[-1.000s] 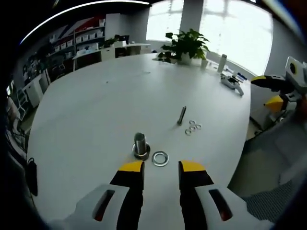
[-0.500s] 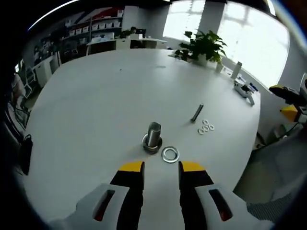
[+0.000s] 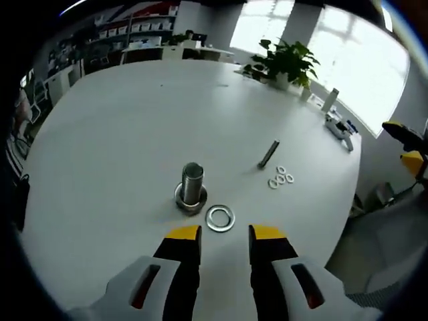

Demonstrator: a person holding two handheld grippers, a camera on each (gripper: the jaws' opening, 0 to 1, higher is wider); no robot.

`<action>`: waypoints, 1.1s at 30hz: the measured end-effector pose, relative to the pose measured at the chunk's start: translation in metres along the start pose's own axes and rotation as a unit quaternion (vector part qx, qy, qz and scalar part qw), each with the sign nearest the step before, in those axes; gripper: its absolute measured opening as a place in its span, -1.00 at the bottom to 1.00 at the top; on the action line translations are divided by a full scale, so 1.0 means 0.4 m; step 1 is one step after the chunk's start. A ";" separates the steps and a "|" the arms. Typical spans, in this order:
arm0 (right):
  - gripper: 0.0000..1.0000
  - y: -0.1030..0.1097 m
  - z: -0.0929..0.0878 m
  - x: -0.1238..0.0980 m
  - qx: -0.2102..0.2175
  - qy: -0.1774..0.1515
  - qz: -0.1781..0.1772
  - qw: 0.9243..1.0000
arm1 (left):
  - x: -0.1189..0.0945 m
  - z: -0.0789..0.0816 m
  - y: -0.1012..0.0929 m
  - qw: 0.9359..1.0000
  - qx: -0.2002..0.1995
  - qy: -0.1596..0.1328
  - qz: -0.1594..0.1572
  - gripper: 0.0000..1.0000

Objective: Place the washer onto the threaded stud by aligning its center hole with the stud, sliding it down to the base, and recovering from edge contact or off-axis alignment until the washer reaches the visible bottom stop.

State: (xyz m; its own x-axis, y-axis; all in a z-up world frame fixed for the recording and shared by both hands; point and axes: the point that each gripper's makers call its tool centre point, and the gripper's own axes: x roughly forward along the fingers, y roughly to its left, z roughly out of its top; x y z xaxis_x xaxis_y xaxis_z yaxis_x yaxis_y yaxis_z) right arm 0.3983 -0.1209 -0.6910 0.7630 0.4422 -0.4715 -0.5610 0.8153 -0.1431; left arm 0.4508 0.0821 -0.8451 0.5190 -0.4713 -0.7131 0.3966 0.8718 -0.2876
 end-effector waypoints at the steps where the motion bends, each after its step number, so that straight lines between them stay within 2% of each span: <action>1: 0.08 -0.001 0.000 0.000 0.000 -0.001 0.000 1.000 | 0.003 -0.002 0.001 1.000 -0.012 0.000 0.000 -0.47; 2: 0.08 -0.002 0.002 -0.001 0.000 -0.003 -0.002 1.000 | 0.005 -0.006 0.005 1.000 -0.025 0.001 0.001 -0.47; 5: 0.08 -0.007 0.005 -0.004 0.006 -0.008 -0.005 1.000 | 0.016 -0.008 0.011 1.000 -0.025 0.003 0.006 -0.48; 10: 0.07 -0.014 0.005 -0.005 0.014 -0.011 -0.008 1.000 | 0.037 -0.004 0.008 1.000 0.010 0.006 0.016 -0.51; 20: 0.07 -0.020 0.006 -0.006 0.024 -0.015 -0.010 1.000 | 0.062 0.002 -0.002 0.998 0.055 0.006 0.025 -0.52; 25: 0.06 -0.020 0.008 -0.007 0.026 -0.017 -0.009 0.999 | 0.072 -0.004 0.000 0.995 0.097 0.016 0.031 -0.53; 33: 0.06 -0.022 0.007 -0.008 0.031 -0.018 -0.009 0.999 | 0.082 -0.002 0.001 0.991 0.128 0.023 0.032 -0.58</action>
State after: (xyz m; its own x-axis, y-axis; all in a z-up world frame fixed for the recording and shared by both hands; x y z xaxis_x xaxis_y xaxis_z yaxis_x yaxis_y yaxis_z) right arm 0.4018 -0.1285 -0.6856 0.7848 0.4398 -0.4367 -0.5270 0.8443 -0.0967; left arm 0.4673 0.0672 -0.8692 0.5174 -0.4037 -0.7545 0.5462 0.8346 -0.0721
